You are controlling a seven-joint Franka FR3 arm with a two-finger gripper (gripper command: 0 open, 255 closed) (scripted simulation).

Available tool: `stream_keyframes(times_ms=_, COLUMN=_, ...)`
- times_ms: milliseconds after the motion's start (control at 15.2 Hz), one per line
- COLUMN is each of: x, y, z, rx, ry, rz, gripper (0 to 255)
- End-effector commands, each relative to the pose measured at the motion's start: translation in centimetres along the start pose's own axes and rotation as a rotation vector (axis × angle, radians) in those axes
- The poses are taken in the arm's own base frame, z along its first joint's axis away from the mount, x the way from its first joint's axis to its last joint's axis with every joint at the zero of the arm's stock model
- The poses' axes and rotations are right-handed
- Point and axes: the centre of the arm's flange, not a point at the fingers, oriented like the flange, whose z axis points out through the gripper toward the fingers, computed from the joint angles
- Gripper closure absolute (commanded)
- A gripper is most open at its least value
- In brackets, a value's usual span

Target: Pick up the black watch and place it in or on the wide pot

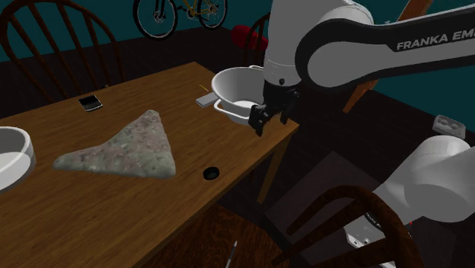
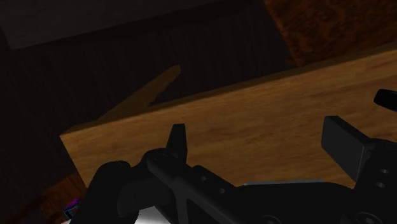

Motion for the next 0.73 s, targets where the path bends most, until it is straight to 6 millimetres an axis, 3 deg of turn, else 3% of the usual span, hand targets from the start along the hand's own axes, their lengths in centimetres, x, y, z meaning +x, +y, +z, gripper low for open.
stream_keyframes(times_ms=0, x=0.6, y=-2.7, z=1.1, rx=0.005, ry=-0.003, rz=0.001, gripper=0)
stream_keyframes(times_ms=660, x=3.1, y=-14.7, z=5.8, rx=0.017, ry=-0.018, rz=0.007, gripper=0)
